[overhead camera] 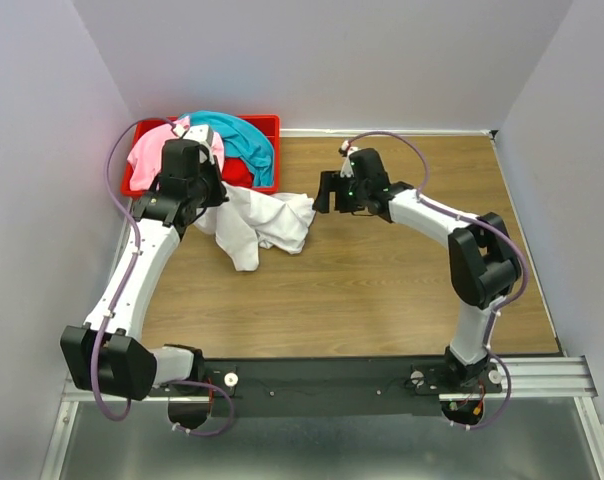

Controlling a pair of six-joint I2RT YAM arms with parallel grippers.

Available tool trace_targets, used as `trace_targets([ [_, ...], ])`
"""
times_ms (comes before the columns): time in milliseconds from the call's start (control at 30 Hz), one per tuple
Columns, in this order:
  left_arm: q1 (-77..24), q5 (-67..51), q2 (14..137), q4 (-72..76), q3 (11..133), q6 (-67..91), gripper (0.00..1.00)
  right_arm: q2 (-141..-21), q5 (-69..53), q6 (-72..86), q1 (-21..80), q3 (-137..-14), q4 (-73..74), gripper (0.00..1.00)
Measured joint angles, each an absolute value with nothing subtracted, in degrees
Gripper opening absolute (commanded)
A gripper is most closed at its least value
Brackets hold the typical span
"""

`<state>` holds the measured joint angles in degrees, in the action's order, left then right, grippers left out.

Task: Fold and stack the t-shirts
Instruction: Move the tshirt to the center of the board

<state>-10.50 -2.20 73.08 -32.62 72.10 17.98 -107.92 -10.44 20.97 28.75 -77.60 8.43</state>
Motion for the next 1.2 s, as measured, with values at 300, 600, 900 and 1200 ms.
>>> trace_targets([
  [300,-10.5,-2.22,71.0,-32.69,71.2,17.93,0.0,-116.73,-12.56,20.93,33.26,-83.44,9.1,0.86],
  [600,-10.5,-2.33,70.13,-32.71,69.8,17.52,0.0,-123.63,-10.96,19.86,33.45,-90.15,10.63,0.82],
  [900,-10.5,-2.66,70.13,-32.56,69.67,16.67,0.0,-128.42,-10.04,19.64,33.69,-95.57,12.53,0.1],
  [1200,-11.64,-5.8,73.19,-29.45,72.2,15.68,0.0,-126.98,-9.45,19.92,32.51,-95.81,15.46,0.02],
])
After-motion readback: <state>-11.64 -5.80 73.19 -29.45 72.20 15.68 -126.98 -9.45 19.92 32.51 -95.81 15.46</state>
